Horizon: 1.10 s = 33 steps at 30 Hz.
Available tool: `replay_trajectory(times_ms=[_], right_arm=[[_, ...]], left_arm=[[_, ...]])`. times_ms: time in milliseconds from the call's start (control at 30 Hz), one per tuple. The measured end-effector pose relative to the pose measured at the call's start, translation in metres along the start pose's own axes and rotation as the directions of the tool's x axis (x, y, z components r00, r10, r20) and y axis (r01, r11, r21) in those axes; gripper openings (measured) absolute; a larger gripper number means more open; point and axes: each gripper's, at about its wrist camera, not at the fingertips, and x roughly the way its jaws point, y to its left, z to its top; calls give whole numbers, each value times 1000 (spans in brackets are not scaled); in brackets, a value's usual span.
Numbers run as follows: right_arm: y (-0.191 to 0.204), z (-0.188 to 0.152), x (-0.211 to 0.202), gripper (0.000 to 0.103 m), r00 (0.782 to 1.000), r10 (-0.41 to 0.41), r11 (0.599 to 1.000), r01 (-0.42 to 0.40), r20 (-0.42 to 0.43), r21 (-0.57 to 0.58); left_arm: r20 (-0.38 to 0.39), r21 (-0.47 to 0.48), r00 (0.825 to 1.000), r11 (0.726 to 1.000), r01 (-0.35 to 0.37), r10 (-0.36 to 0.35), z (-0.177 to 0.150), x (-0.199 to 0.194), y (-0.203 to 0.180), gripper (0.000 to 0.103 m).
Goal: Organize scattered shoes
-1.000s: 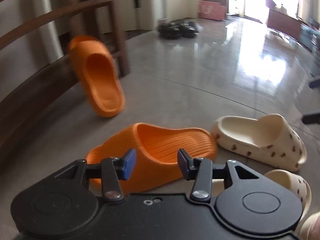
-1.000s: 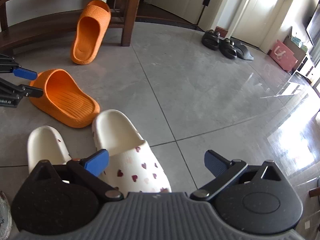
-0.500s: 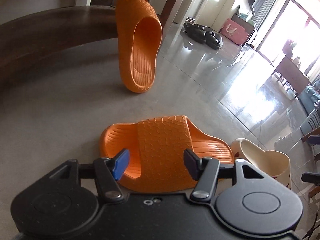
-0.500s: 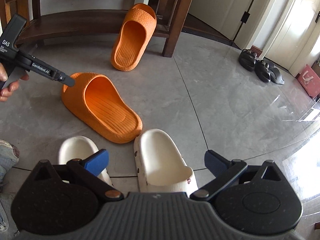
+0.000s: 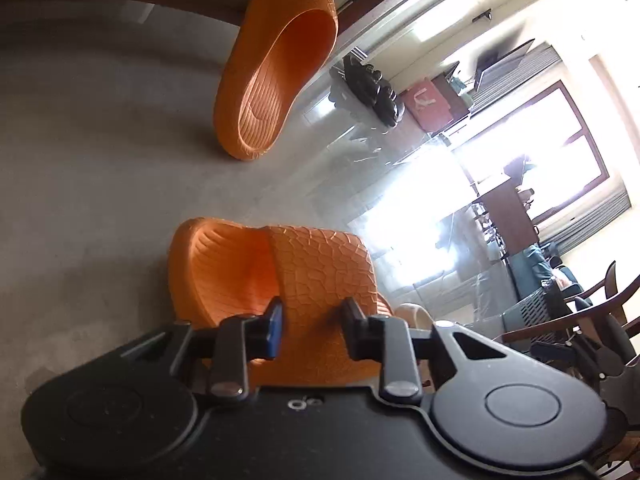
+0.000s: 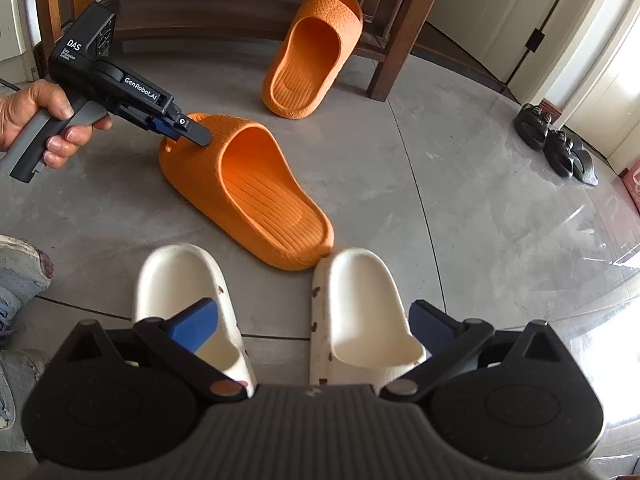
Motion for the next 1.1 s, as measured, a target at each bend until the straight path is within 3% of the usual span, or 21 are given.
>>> replay_trajectory(times_ms=[167, 300, 400, 533, 633, 700, 767, 867, 933, 1000, 1067, 1100], right_arm=[[12, 22, 0, 102, 998, 26, 1000, -25, 54, -8], [37, 43, 2, 102, 992, 67, 997, -62, 103, -56], [61, 58, 5, 102, 986, 104, 989, -89, 131, -115], [94, 80, 14, 102, 972, 169, 972, -137, 161, -192], [123, 97, 18, 102, 955, 230, 950, -178, 186, -258], [143, 107, 22, 102, 942, 269, 930, -201, 198, -308], [154, 111, 22, 102, 934, 292, 917, -212, 207, -338], [172, 117, 22, 102, 918, 331, 895, -232, 219, -382], [175, 120, 24, 102, 914, 340, 893, -239, 222, -382], [177, 124, 27, 102, 910, 349, 890, -246, 226, -383], [180, 127, 29, 102, 906, 357, 888, -253, 229, -384], [181, 129, 31, 102, 903, 361, 887, -257, 231, -385]], left_arm=[[70, -69, 997, 997, 41, -36, -3, -26, -10, 11], [173, -187, 982, 981, -48, 81, -7, -69, 5, 11], [246, -320, 941, 936, -149, 234, -22, -114, 31, 12], [270, -426, 864, 857, -289, 426, -49, -167, 51, 16], [237, -533, 807, 767, -357, 540, -80, -204, 66, 17], [192, -597, 781, 702, -388, 594, -109, -222, 73, 18], [155, -638, 776, 662, -394, 611, -124, -229, 75, 14], [101, -667, 803, 639, -384, 587, -149, -222, 69, 14], [81, -648, 836, 666, -370, 543, -152, -209, 59, 14], [66, -597, 848, 702, -389, 526, -149, -196, 45, 15], [85, -547, 840, 729, -411, 537, -141, -197, 32, 17], [111, -517, 820, 737, -435, 562, -135, -203, 27, 19]])
